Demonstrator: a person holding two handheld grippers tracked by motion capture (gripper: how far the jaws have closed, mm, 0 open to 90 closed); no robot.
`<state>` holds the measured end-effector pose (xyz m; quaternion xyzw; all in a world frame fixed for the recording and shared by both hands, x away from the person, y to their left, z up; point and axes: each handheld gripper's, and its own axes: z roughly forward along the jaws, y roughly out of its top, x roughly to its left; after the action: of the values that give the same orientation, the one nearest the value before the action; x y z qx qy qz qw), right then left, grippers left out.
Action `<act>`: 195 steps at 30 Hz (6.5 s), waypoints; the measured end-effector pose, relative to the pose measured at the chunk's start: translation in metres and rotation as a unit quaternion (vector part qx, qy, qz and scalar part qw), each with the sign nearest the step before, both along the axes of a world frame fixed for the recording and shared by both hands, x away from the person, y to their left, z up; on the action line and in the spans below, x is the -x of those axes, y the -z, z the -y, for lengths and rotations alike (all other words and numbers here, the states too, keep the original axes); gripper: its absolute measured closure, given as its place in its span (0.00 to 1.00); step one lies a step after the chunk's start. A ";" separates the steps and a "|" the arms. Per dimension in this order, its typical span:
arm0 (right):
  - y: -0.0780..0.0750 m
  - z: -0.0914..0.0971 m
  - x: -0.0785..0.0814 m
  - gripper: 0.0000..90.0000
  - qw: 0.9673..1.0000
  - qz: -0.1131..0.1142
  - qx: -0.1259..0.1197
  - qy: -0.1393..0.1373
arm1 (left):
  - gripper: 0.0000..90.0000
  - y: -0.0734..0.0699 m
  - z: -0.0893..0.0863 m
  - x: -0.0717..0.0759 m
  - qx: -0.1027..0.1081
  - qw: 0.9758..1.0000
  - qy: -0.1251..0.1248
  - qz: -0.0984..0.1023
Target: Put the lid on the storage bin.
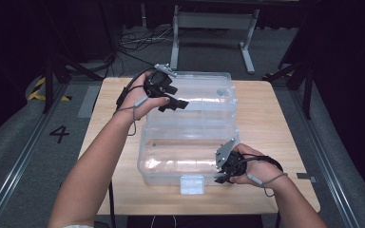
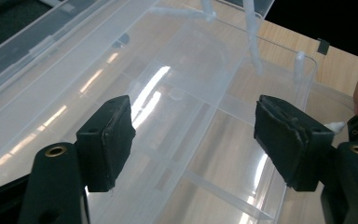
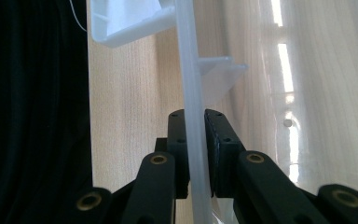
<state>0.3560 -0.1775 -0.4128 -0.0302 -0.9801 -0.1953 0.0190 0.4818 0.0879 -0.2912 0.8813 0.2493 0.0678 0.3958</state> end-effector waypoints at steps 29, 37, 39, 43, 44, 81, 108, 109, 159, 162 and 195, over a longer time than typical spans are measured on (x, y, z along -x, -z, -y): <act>0.001 0.002 0.000 0.90 1.000 -0.005 -0.007 0.005 | 0.86 0.016 0.028 -0.004 -0.053 0.997 0.054 -0.020; 0.001 0.002 -0.001 0.90 1.000 -0.007 -0.005 0.003 | 0.90 0.015 0.027 -0.001 -0.050 0.997 0.056 -0.025; 0.002 0.002 0.000 0.90 1.000 -0.006 -0.007 0.005 | 0.90 0.014 0.028 0.001 -0.051 0.997 0.058 -0.024; 0.002 0.002 0.000 0.90 1.000 -0.006 -0.007 0.005 | 0.90 0.012 0.028 0.005 -0.054 0.996 0.062 -0.025; 0.002 0.002 0.000 0.90 1.000 -0.006 -0.007 0.005 | 0.90 0.011 0.028 0.006 -0.054 0.996 0.063 -0.022; 0.001 0.003 0.000 0.90 1.000 -0.001 -0.011 0.003 | 0.94 -0.003 0.036 0.054 -0.114 0.987 0.116 -0.008; -0.004 0.004 0.005 0.91 1.000 0.016 -0.009 0.005 | 0.95 0.001 0.041 0.077 -0.136 0.978 0.157 -0.027; -0.004 0.004 0.005 0.91 1.000 0.016 -0.013 0.007 | 0.95 0.001 0.042 0.078 -0.137 0.977 0.158 -0.028; -0.067 0.031 0.031 1.00 0.984 0.070 -0.163 0.032 | 0.96 0.012 0.049 0.096 -0.170 0.967 0.184 -0.049; -0.073 0.037 0.031 1.00 0.978 0.078 -0.186 0.046 | 0.97 0.012 0.050 0.099 -0.175 0.966 0.184 -0.043; -0.081 0.098 0.003 1.00 0.886 0.094 -0.355 0.283 | 0.91 0.008 0.036 0.136 -0.178 0.976 0.127 -0.011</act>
<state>0.3526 -0.2759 -0.3315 -0.2790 -0.7921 -0.5295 -0.1196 0.3457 0.0514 -0.2996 0.9626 0.1239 0.0507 0.2354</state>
